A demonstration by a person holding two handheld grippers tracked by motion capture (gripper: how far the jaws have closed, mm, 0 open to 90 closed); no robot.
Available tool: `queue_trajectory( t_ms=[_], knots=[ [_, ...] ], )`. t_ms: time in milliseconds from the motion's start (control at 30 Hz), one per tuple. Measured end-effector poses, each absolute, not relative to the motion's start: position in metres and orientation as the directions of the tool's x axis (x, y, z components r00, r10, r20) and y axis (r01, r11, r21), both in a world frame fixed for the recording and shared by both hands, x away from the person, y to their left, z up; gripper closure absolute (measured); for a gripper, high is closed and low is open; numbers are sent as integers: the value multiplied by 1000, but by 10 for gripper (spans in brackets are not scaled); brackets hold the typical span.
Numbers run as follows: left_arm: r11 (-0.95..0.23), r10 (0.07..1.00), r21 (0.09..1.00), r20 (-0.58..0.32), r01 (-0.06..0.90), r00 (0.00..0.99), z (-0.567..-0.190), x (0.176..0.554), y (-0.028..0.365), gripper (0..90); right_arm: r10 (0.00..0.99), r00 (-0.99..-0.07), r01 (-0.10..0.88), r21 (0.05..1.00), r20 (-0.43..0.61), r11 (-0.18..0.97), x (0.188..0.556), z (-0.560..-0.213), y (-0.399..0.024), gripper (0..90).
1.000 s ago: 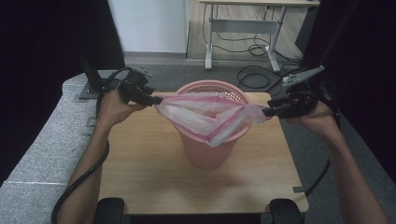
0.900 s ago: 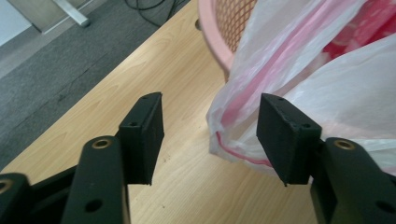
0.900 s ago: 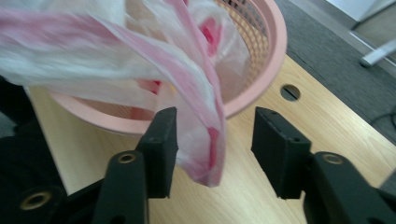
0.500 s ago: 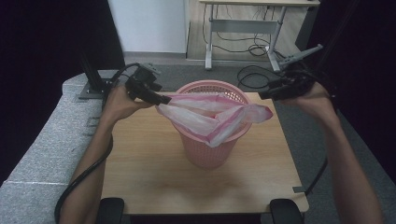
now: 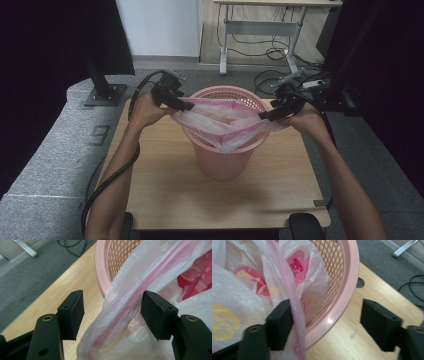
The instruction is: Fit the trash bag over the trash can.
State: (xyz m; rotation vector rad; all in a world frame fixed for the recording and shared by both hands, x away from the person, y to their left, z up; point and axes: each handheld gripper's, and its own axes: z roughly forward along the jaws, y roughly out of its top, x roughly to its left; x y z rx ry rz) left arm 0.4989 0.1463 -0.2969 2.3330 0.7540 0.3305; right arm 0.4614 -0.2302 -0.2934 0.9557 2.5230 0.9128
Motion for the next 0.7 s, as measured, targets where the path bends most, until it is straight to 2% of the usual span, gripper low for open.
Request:
queue_trajectory(
  t_ms=[67, 200, 500, 567, 600, 700],
  knots=[
    [-613, 575, 663, 2, 429, 818, -302, 499, 146, 388, 667, -744, 490, 659, -24, 570, 461, -298, -231, 380],
    [-621, 557, 663, -3, 419, 830, -310, 491, 144, 415, 682, -730, 484, 681, -31, 549, 454, -301, -231, 401],
    [-639, 518, 660, -9, 394, 855, -313, 447, 153, 405, 651, -759, 460, 677, -36, 575, 414, -299, -228, 388],
    [-646, 512, 653, -13, 395, 859, -309, 443, 158, 385, 645, -764, 452, 697, -19, 556, 408, -296, -229, 323],
    [-643, 516, 655, -11, 396, 856, -307, 443, 160, 384, 653, -757, 450, 708, -21, 544, 406, -293, -229, 317],
    [-652, 523, 646, 4, 397, 852, -301, 443, 163, 366, 646, -763, 430, 720, -33, 545, 403, -284, -228, 359]
  ],
)
